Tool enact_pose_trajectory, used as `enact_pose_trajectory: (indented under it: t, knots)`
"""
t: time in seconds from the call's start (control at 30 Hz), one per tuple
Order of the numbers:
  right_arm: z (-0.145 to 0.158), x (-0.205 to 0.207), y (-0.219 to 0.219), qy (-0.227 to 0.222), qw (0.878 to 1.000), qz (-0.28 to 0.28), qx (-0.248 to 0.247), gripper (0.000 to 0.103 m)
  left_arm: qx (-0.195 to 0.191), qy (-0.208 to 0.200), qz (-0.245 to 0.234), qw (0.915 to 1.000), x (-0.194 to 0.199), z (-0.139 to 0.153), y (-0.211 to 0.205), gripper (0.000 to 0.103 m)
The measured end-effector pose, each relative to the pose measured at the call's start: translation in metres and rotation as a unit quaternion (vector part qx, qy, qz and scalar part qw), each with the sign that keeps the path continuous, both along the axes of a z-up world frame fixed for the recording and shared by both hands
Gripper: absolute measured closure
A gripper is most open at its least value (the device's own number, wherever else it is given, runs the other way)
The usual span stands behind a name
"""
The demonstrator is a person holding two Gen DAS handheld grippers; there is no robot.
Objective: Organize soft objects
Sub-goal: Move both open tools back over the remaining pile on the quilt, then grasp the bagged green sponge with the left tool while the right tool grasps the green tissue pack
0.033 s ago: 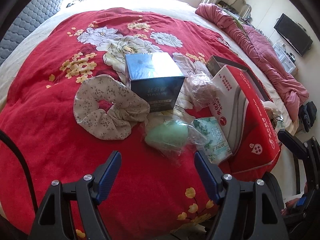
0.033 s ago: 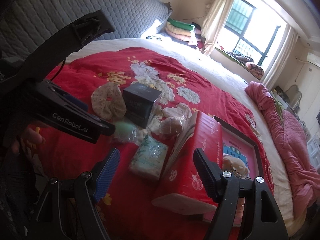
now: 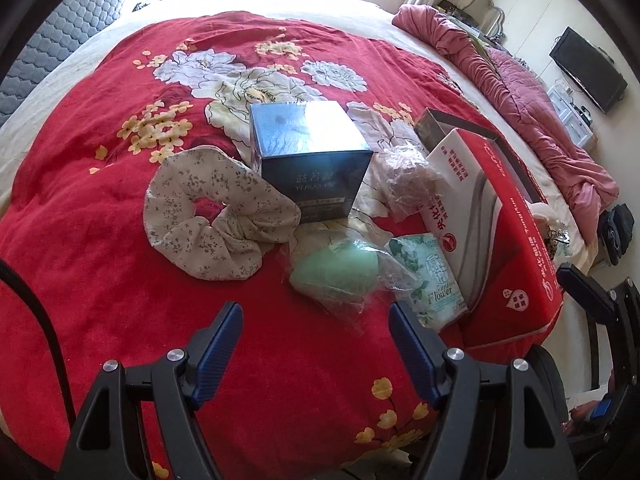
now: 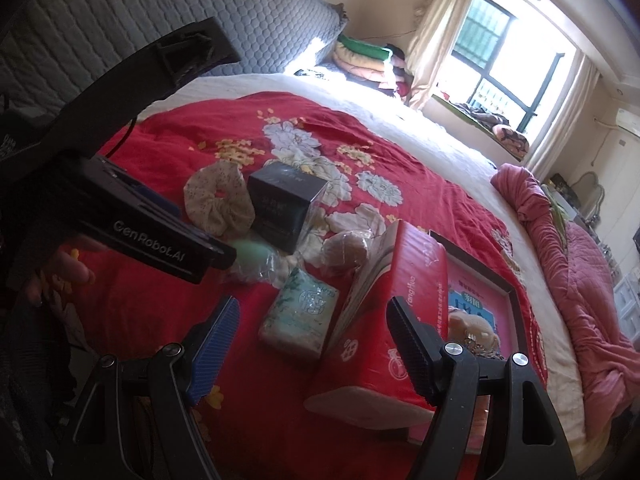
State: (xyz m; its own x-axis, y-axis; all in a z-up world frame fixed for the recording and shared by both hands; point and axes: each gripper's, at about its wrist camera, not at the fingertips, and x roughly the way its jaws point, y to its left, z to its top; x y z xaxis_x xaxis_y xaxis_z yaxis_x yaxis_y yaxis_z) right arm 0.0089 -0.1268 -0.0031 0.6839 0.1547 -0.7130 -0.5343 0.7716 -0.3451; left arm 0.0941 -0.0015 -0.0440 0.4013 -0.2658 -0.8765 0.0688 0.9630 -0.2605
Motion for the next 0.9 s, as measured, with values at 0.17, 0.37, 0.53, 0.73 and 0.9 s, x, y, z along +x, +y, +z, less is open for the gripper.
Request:
enact_pose_trajectory:
  t: [0.17,0.37,0.53,0.73,0.9]
  knots:
    - [-0.01,-0.001,0.009,-0.002,0.999,0.019,-0.029,0.026,-0.02,0.017,-0.005,0.9997,0.013,-0.012,-0.004,0.029]
    - [-0.03,0.005,0.022,0.002,0.997,0.029,-0.075,0.026,-0.029,0.028,0.0,0.9992,0.03,-0.024,-0.004,0.029]
    - [-0.044,0.011,0.027,0.003,0.995,0.031,-0.097,0.026,-0.05,0.036,-0.004,0.9981,0.042,-0.032,-0.005,0.028]
    - [-0.062,0.02,0.03,0.01,0.991,0.034,-0.126,0.026,-0.088,0.035,-0.009,0.9955,0.052,-0.039,-0.005,0.032]
    - [-0.075,0.029,0.034,0.012,0.989,0.037,-0.142,0.026,-0.136,0.042,-0.02,0.9896,0.058,-0.042,-0.005,0.056]
